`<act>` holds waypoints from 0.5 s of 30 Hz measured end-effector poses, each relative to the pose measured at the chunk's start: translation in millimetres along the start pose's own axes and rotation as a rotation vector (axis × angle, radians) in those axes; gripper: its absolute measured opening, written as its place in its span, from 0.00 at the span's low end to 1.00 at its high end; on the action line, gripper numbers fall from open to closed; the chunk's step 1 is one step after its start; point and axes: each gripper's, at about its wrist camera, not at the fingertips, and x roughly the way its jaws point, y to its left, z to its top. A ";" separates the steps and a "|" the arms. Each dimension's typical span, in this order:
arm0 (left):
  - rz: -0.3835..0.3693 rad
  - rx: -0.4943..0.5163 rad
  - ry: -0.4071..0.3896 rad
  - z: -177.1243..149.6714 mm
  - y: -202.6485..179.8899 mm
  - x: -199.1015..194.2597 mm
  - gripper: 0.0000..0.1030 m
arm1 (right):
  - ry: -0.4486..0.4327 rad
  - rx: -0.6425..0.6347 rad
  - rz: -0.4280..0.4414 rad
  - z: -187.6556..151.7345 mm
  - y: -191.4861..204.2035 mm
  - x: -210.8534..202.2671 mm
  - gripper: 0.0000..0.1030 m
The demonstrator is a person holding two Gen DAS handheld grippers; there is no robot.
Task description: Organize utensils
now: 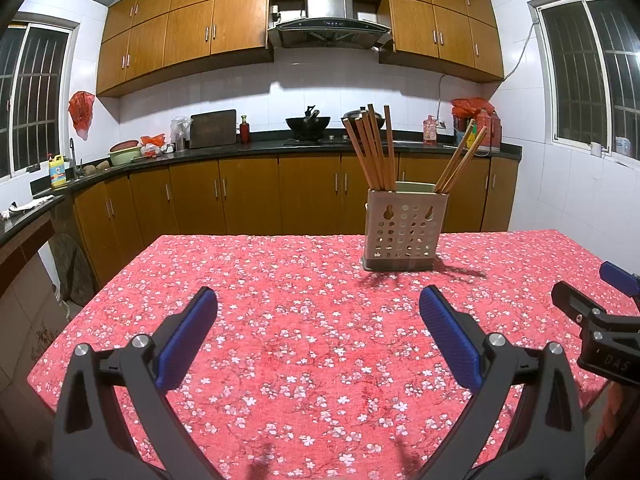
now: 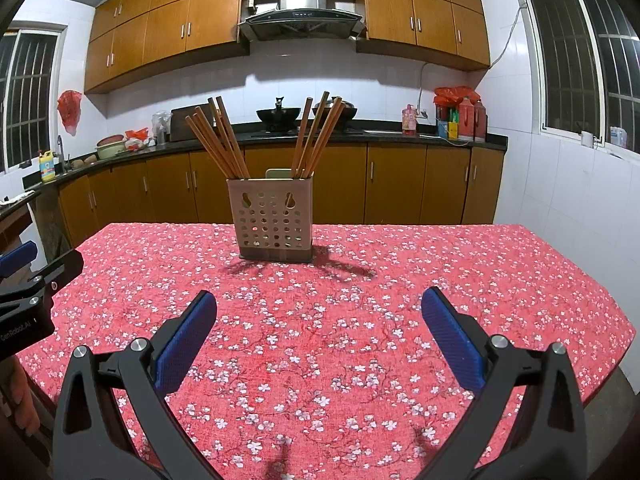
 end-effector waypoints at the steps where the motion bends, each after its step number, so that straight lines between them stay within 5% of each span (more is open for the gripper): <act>1: 0.001 0.000 0.001 0.0 -0.1 0.1 0.96 | 0.000 0.000 0.000 0.0 -0.1 -0.1 0.98; 15: -0.001 -0.001 0.007 -1.6 -1.1 4.4 0.96 | 0.002 0.000 -0.001 0.3 0.5 0.2 0.98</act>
